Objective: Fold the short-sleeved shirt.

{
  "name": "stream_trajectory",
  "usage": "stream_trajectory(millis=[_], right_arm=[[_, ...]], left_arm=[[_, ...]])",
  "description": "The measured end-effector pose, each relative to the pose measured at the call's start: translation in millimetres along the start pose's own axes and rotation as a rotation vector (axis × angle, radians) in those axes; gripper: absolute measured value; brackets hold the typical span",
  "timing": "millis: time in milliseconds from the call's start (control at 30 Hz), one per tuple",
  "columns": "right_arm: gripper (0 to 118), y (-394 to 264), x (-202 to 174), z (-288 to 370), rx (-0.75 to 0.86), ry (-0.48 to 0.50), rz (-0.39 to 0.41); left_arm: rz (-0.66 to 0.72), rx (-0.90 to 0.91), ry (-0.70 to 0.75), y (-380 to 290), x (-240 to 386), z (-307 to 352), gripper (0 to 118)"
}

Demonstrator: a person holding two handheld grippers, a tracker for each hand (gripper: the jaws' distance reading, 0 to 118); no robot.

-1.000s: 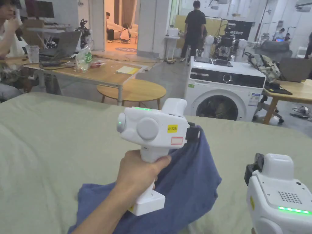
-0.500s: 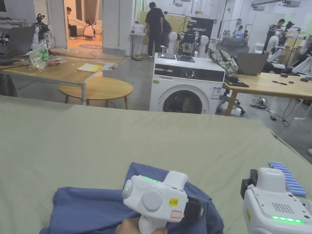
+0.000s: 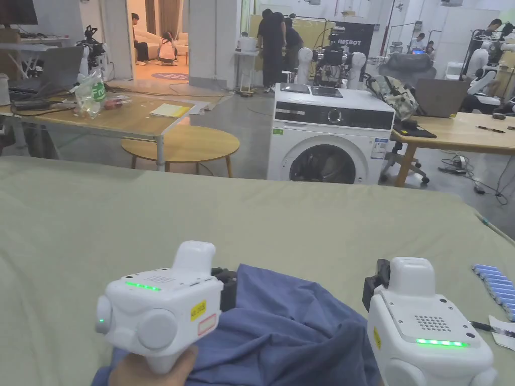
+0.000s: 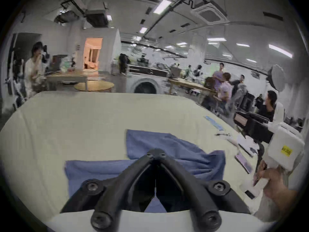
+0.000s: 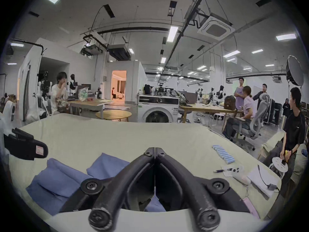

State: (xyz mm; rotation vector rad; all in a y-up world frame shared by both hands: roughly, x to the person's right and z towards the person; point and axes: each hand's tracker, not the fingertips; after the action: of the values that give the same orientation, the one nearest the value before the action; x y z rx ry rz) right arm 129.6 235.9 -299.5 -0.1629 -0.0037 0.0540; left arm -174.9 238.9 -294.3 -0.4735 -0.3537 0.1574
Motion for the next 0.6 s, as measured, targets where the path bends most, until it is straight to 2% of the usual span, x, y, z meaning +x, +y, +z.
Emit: stream_trajectory(millis=[133,200,233,267,467,500,533,567,600], right_arm=[[0,1,-12,-7,-0.015,0.03,-0.018],[0,1,-15,-12,-0.026,0.041,-0.024],[0,1,-16,-14,-0.032,0.045,-0.027],[0,1,-17,-15,-0.034,0.05,-0.028],[0,0,-18,-23,-0.047,0.06,-0.009],[0,0,-17,-24,-0.051,0.058,-0.01],[0,-1,-16,-25,-0.055,0.056,-0.008],[0,-2,-15,-25,-0.058,0.053,-0.006],[0,-2,-13,-25,-0.06,0.05,-0.004]], left_arm=[[0.047,-0.013,0.164,6,-49,18,0],[0.129,-0.128,0.201,11,-88,16,0],[0.169,-0.101,0.213,13,-105,13,0],[0.742,0.268,-0.236,22,-103,-5,0],[0.772,0.014,-0.257,26,-168,-60,2],[0.782,-0.018,-0.27,23,-175,-68,20],[0.791,-0.035,-0.294,23,-182,-77,47],[0.806,-0.061,-0.314,21,-187,-86,56],[0.824,-0.069,-0.323,17,-190,-93,57]])
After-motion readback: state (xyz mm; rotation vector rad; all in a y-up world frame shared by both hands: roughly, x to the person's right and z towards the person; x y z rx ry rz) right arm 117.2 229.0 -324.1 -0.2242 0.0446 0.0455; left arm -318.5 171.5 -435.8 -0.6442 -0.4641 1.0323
